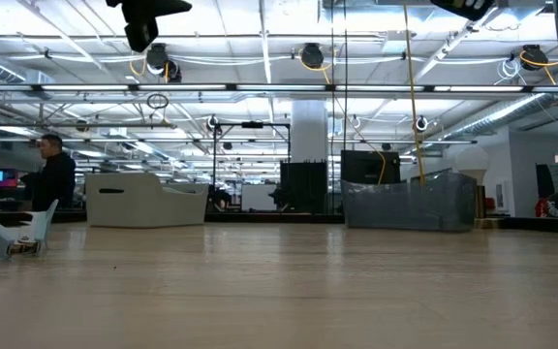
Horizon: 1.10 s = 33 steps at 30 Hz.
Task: Pick and place Stapler, Stapler remover, tape
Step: Put the green stapler into the gray bin
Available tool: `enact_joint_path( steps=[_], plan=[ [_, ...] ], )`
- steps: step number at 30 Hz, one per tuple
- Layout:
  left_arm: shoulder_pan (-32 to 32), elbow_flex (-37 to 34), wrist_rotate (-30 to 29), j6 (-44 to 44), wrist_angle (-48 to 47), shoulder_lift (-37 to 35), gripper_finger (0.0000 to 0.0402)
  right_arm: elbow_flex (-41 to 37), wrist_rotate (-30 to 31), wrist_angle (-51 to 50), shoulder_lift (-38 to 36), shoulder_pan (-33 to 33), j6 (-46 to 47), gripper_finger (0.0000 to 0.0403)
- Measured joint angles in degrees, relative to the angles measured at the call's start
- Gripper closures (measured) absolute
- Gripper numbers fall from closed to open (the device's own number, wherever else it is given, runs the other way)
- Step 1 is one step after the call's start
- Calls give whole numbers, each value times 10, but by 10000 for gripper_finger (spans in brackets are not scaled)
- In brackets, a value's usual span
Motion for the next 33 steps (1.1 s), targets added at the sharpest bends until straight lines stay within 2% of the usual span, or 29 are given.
enact_joint_path(
  steps=[3, 7, 11, 14, 18, 26, 33],
  plan=[
    [-12, 0, -4, 0, 0, 0, 279, -35, -35, 63, 0, 2, 32, 273],
    [-22, 0, -1, 12, -1, 0, 279, -91, -45, 122, 0, 2, 100, 273],
    [-29, 0, 5, 26, -8, 0, 279, -148, -19, 149, 1, 4, 198, 273],
    [-30, 0, 34, 35, -24, 0, 279, -178, 17, 166, 7, 19, 257, 273],
    [-30, 0, 59, 45, -54, 0, 279, -186, 34, 203, 34, 47, 337, 273],
    [-30, 0, 60, 66, -79, 0, 279, -187, 46, 285, 125, 106, 504, 273],
    [-30, 0, 76, 89, -79, 0, 279, -187, 46, 306, 200, 122, 569, 273]
  ],
)
